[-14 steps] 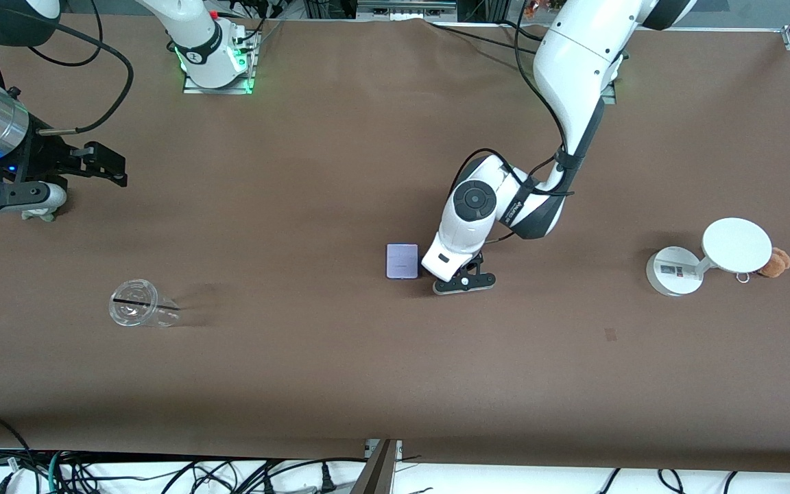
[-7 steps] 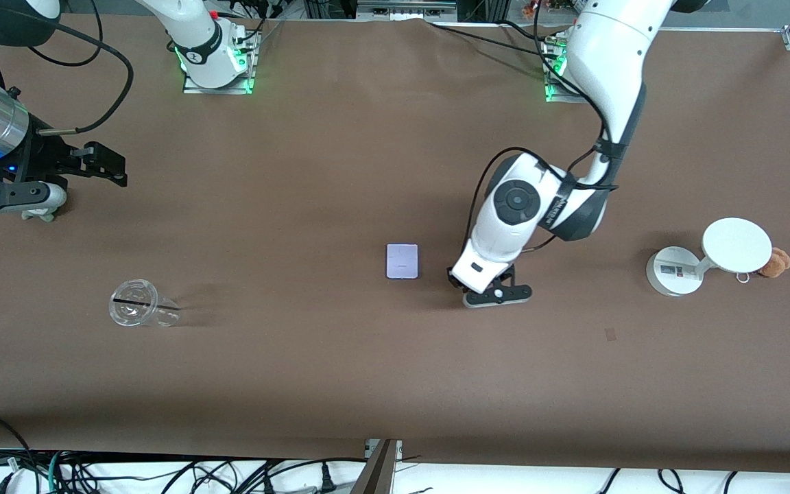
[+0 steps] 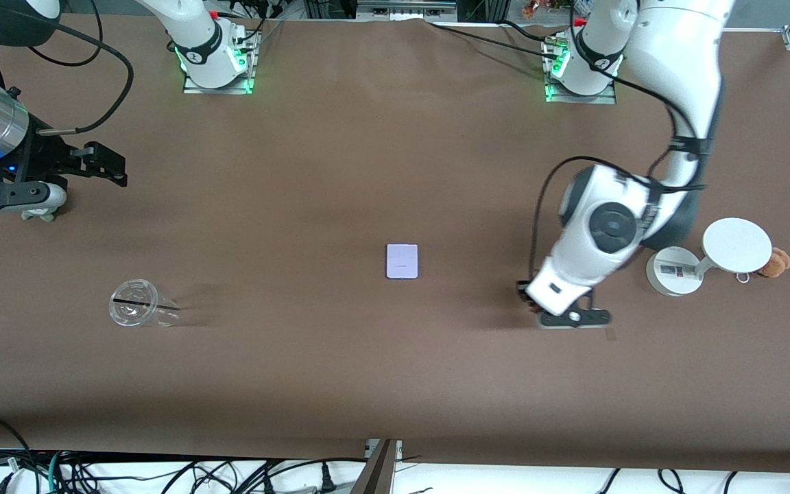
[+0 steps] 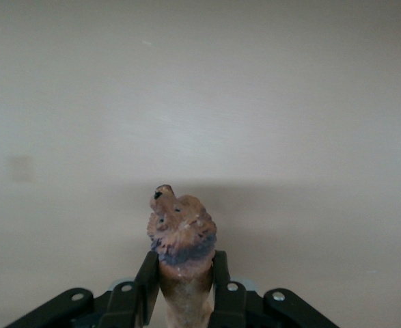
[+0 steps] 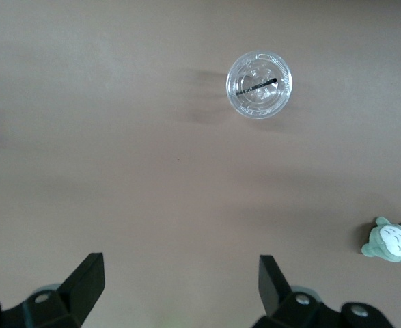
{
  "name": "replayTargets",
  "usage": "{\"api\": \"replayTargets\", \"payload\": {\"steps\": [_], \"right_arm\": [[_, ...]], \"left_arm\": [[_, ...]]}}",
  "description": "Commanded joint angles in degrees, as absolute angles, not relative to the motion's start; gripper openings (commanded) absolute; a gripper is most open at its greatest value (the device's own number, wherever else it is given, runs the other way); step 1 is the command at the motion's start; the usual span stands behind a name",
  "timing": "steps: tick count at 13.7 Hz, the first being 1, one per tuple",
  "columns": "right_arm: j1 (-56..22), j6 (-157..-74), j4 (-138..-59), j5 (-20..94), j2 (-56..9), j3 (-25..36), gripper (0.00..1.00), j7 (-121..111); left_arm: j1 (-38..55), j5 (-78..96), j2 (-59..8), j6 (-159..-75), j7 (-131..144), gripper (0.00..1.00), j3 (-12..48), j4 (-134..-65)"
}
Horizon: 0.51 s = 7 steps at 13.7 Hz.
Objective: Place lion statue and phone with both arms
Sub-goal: 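Carry the lion statue with the left gripper toward the white lamp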
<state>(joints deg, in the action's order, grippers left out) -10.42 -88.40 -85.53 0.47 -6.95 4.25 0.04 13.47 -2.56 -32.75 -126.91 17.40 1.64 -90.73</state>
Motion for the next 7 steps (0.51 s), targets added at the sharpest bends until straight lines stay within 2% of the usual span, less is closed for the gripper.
{"api": "replayTargets", "payload": {"steps": [1, 5, 7], "right_arm": [[-10.3, -88.3, -85.3, 1.3, -6.6, 4.0, 1.0, 0.9], [-10.4, -88.3, -85.3, 1.6, -6.5, 4.0, 1.0, 0.9], [-11.0, -88.3, -85.3, 4.1, -8.9, 3.9, 1.0, 0.4]], "left_arm": [[7.9, -3.3, -28.6, -126.6, 7.8, 0.0, 2.6, -96.4], [0.7, -3.2, -26.4, -126.6, 1.2, 0.0, 2.6, -101.3], [-2.2, -3.2, -25.8, -127.3, -0.8, 0.0, 2.7, -103.7]]}}
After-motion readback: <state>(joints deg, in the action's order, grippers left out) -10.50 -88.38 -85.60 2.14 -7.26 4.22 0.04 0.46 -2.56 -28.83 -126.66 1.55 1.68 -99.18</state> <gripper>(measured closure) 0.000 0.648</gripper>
